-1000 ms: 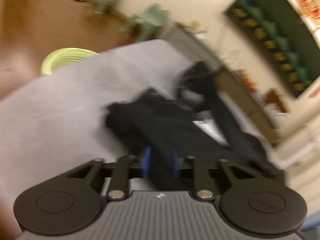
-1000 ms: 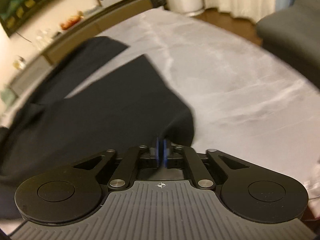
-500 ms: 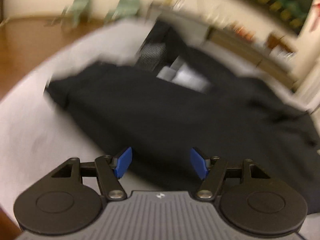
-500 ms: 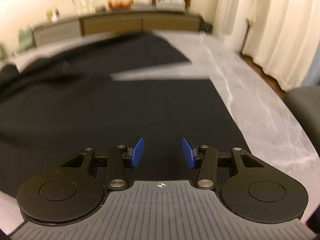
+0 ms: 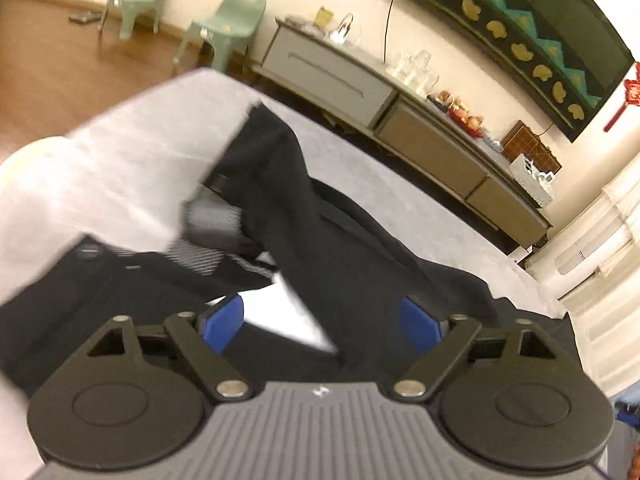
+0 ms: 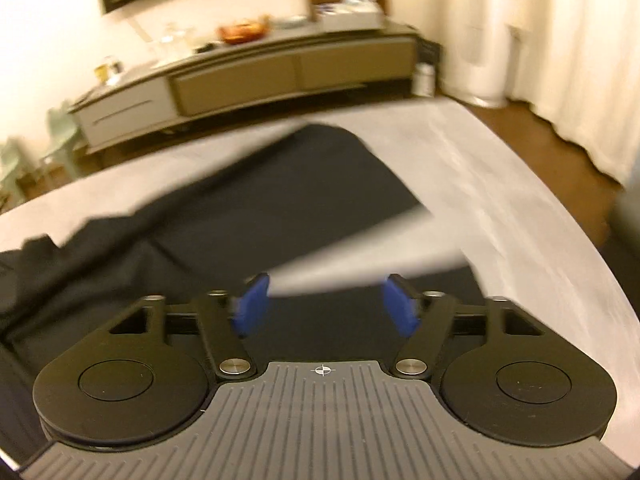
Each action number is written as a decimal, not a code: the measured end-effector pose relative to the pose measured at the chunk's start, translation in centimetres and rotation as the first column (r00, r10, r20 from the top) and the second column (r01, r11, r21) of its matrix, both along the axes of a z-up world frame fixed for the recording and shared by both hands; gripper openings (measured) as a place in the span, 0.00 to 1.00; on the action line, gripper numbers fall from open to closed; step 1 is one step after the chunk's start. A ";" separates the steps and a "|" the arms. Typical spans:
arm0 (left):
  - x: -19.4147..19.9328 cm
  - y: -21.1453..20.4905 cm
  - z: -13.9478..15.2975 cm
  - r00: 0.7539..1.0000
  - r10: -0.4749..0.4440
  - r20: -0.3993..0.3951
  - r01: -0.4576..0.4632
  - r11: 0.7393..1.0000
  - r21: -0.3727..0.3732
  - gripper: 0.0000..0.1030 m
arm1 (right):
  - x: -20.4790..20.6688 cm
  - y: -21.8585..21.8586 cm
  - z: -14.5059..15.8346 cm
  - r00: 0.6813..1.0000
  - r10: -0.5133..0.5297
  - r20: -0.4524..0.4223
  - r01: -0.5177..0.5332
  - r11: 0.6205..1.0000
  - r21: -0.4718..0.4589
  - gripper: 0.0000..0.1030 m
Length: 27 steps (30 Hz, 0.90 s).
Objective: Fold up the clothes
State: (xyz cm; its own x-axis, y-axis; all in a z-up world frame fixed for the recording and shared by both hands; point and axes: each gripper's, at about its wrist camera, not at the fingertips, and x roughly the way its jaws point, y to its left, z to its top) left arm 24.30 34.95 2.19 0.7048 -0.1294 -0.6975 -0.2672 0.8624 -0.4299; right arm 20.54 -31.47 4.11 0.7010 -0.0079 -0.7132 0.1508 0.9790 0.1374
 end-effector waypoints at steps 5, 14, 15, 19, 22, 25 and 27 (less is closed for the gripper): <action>3.2 -1.8 -1.4 0.997 -0.066 -0.038 0.063 0.995 -0.076 0.74 | 11.9 4.5 -0.6 0.998 0.039 -0.047 -0.033 0.993 0.111 0.80; 4.5 -4.5 -1.4 0.991 -0.134 -0.015 0.133 0.989 -0.071 0.76 | 24.1 6.8 -8.3 0.984 -0.113 -0.139 0.129 0.985 0.111 0.00; 4.5 -4.7 -1.6 0.990 -0.141 -0.020 0.139 0.988 -0.066 0.76 | 23.5 6.7 -8.0 0.987 -0.116 -0.107 0.129 0.983 0.127 0.00; 4.3 -4.8 -1.7 0.991 -0.132 -0.012 0.130 0.987 -0.097 0.76 | 14.3 5.6 -3.3 0.992 -0.089 0.094 0.067 0.973 0.221 0.00; 3.8 -4.9 -1.2 0.992 -0.126 0.014 0.127 0.983 -0.136 0.76 | 3.8 4.9 -2.7 0.988 -0.062 0.140 0.033 0.980 0.195 0.00; 3.4 -6.2 -1.3 0.989 -0.143 0.024 0.145 0.978 -0.149 0.79 | -4.6 4.4 -5.2 0.995 -0.044 0.088 0.032 0.991 0.132 0.03; 3.4 -7.4 -1.7 0.985 -0.171 0.017 0.172 0.975 -0.144 0.80 | -6.1 2.9 -7.0 0.995 -0.096 0.037 0.088 0.982 0.169 0.19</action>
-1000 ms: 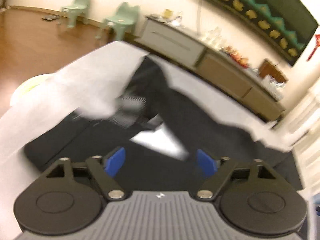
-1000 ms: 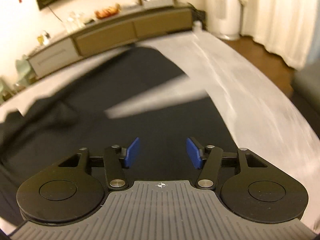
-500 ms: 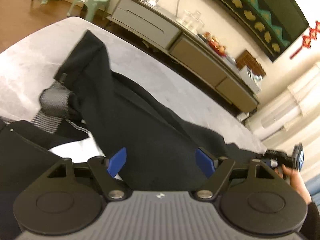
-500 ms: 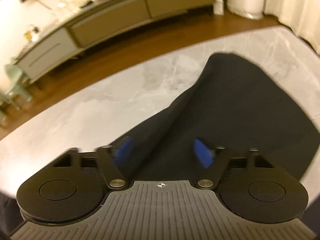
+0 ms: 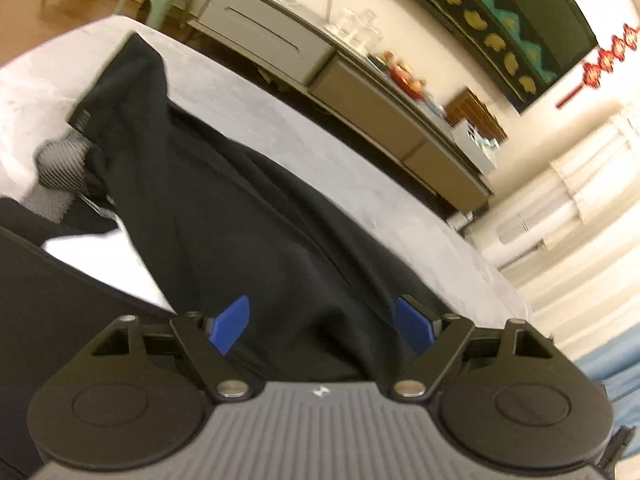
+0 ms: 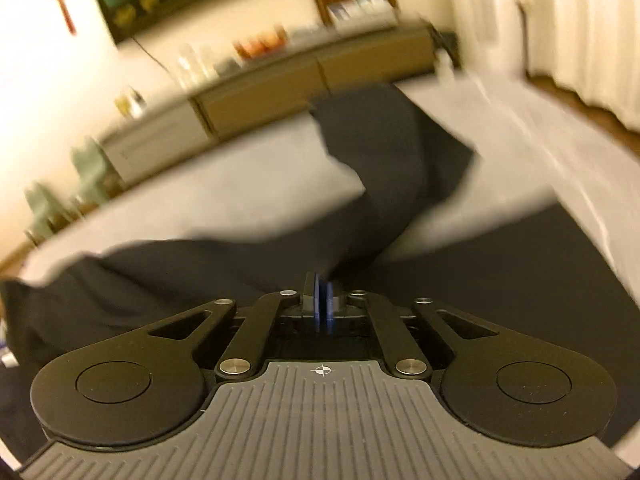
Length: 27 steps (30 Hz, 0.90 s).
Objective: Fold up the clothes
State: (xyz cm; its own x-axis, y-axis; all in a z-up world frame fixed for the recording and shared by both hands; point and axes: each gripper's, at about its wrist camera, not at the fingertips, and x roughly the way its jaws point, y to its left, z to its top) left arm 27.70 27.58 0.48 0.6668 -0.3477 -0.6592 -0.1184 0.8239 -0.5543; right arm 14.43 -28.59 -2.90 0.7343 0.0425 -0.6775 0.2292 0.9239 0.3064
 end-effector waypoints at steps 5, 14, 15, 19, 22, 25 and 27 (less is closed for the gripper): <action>1.2 0.3 -0.3 0.999 0.054 -0.003 -0.054 0.996 0.068 0.80 | -1.5 -3.5 -1.2 0.995 -0.102 0.005 0.101 0.991 0.083 0.51; 11.2 4.0 -2.6 0.953 0.221 -0.209 -0.209 0.975 0.078 0.80 | 2.5 -6.2 -0.6 0.994 -0.107 -0.038 0.110 0.989 0.097 0.62; 12.1 3.7 -3.1 0.944 0.227 -0.239 -0.209 0.973 0.099 0.79 | 3.0 -6.4 -0.6 0.994 -0.102 -0.049 0.106 0.989 0.102 0.64; 13.2 2.4 -3.2 0.949 0.214 -0.230 -0.176 0.969 0.172 0.01 | 4.8 -6.7 -1.1 0.995 -0.065 -0.069 0.071 0.994 0.081 0.64; 10.5 3.6 -0.8 0.967 0.222 -0.128 -0.206 0.970 0.128 0.01 | 4.8 -7.1 -0.5 0.997 -0.064 -0.045 0.067 0.995 0.078 0.41; 3.8 7.1 1.6 0.960 0.279 -0.033 -0.279 0.960 0.014 0.01 | 3.6 -8.1 0.5 0.995 -0.099 -0.012 0.099 0.992 0.081 0.34; -1.1 9.9 1.3 0.938 0.347 -0.019 -0.348 0.936 -0.056 0.02 | 2.7 -9.1 0.8 0.990 -0.142 -0.008 0.142 0.986 0.087 0.34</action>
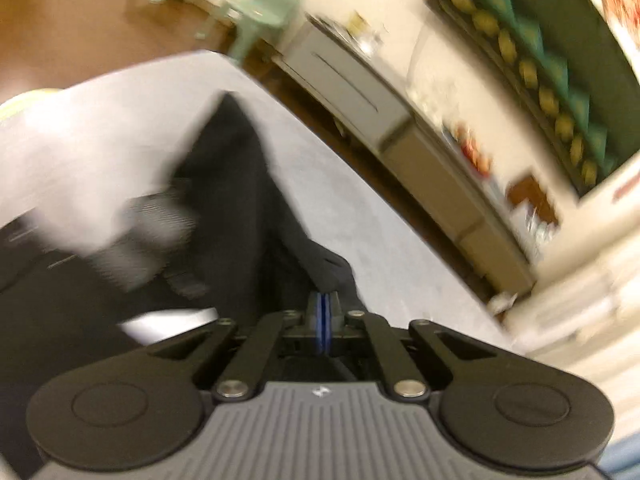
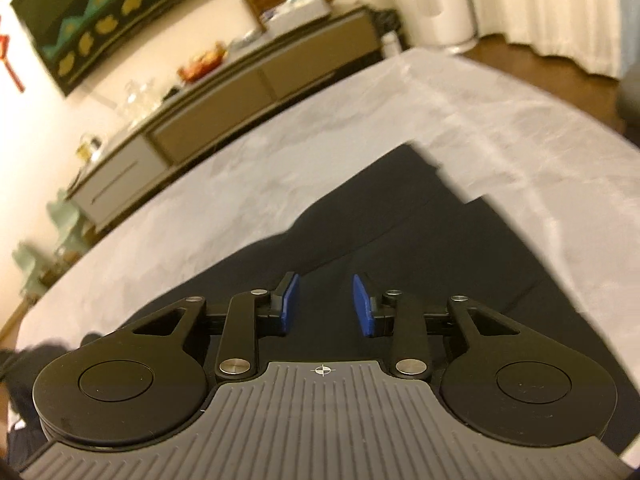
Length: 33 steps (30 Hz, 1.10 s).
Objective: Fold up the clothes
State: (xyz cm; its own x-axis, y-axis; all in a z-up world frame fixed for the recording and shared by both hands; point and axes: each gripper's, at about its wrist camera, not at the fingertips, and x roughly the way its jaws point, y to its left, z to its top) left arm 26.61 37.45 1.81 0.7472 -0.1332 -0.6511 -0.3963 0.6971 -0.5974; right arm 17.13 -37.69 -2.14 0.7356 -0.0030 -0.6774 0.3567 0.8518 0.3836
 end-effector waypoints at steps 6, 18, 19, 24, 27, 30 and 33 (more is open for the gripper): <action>-5.3 3.2 -2.9 0.992 0.125 -0.014 -0.126 0.987 -0.102 0.38 | -1.8 -2.3 -1.1 0.997 -0.073 -0.022 0.076 0.984 0.161 0.55; -0.5 2.5 -3.4 0.998 0.054 -0.022 -0.054 0.999 -0.001 0.78 | -5.0 -4.3 -3.7 0.975 -0.215 -0.056 0.221 0.915 0.339 0.74; -0.2 2.5 -3.2 0.999 0.048 -0.005 -0.048 0.999 0.000 0.81 | -4.8 -4.1 -4.0 0.976 -0.208 -0.057 0.215 0.915 0.342 0.73; 2.8 1.7 -3.9 0.999 -0.012 -0.032 0.013 0.999 0.036 0.79 | -2.2 -3.2 -4.7 0.982 -0.187 -0.033 0.188 0.938 0.292 0.71; 3.4 1.3 -4.5 0.996 -0.039 -0.077 0.043 0.998 0.044 0.33 | -0.1 -2.8 -5.0 0.985 -0.174 -0.018 0.173 0.954 0.245 0.38; 3.2 1.4 -4.6 0.995 -0.048 -0.084 0.052 0.998 0.046 0.23 | 0.4 -2.8 -5.1 0.982 -0.187 0.004 0.179 0.951 0.253 0.20; 3.0 1.7 -4.7 0.996 -0.054 -0.071 0.056 0.998 0.021 0.28 | 0.9 -3.0 -5.8 0.985 -0.175 -0.006 0.169 0.943 0.286 0.27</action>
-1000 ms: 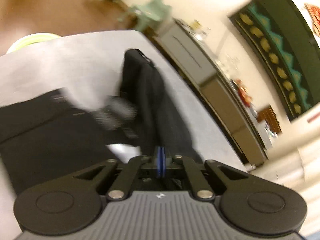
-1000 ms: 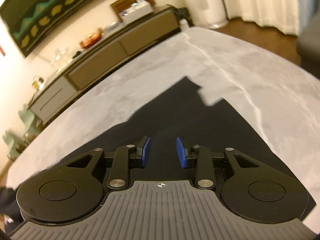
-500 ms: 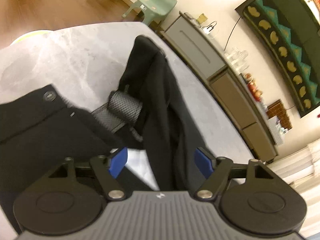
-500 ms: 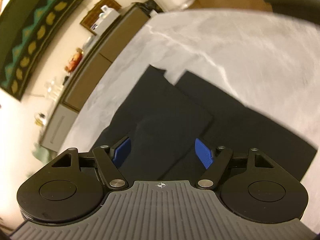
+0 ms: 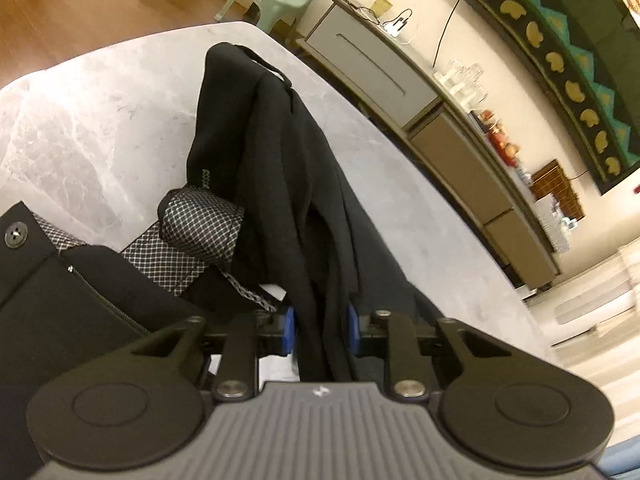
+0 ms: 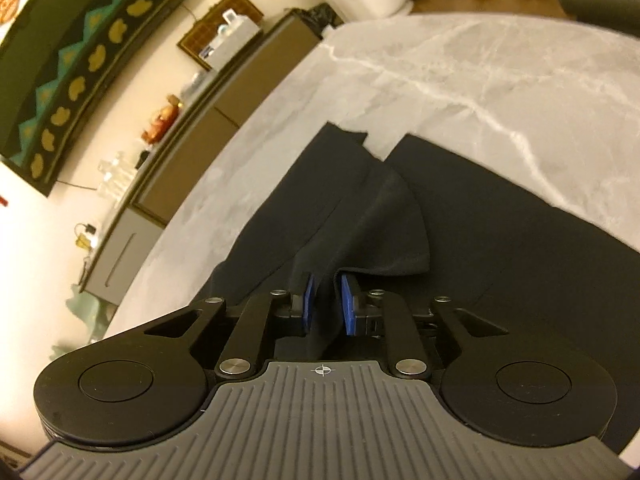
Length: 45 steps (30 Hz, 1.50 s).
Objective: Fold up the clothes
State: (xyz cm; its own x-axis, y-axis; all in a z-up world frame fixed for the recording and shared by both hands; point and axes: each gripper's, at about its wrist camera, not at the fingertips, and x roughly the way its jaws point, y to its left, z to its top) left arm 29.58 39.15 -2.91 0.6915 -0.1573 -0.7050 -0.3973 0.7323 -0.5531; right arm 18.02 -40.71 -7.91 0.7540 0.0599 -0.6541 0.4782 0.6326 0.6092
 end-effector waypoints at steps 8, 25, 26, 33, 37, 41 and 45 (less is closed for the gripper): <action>-0.6 -0.1 0.3 0.997 0.035 0.069 -0.035 0.999 -0.004 0.58 | 0.1 0.6 -0.5 0.998 0.021 0.052 -0.027 0.993 0.113 0.51; -9.7 -0.4 7.8 0.943 -0.052 0.330 0.053 0.999 0.004 0.05 | -3.1 1.1 8.5 0.964 0.089 0.250 -0.043 0.982 -0.185 0.00; -11.9 -0.3 7.3 0.948 -0.053 0.314 0.051 0.999 0.013 0.05 | -5.0 1.0 9.1 0.962 0.099 0.254 -0.048 0.978 -0.201 0.00; -15.3 -0.6 0.1 0.999 -0.049 0.009 0.048 0.994 0.099 0.06 | -9.9 1.1 1.8 0.993 0.118 -0.017 -0.119 0.980 -0.158 0.00; -16.1 0.2 0.3 0.999 0.005 0.045 -0.007 0.999 0.043 0.08 | -11.2 1.9 1.9 0.993 0.118 -0.025 -0.121 0.971 -0.208 0.00; -16.1 -0.7 0.1 0.999 -0.016 0.036 0.014 0.998 0.066 0.08 | -13.5 2.0 1.9 0.998 0.058 -0.016 -0.060 0.973 -0.222 0.00; -16.2 -1.1 -0.2 0.998 -0.048 0.042 0.044 0.996 0.072 0.11 | -14.7 0.7 1.7 1.000 0.000 -0.016 -0.003 0.972 -0.235 0.00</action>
State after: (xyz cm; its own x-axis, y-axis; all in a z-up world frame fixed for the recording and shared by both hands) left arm 13.37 38.03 -3.09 0.7153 -0.1402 -0.6846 -0.3388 0.7873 -0.5152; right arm 3.28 -39.99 -6.19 0.7433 -0.0957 -0.6621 0.4858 0.7576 0.4359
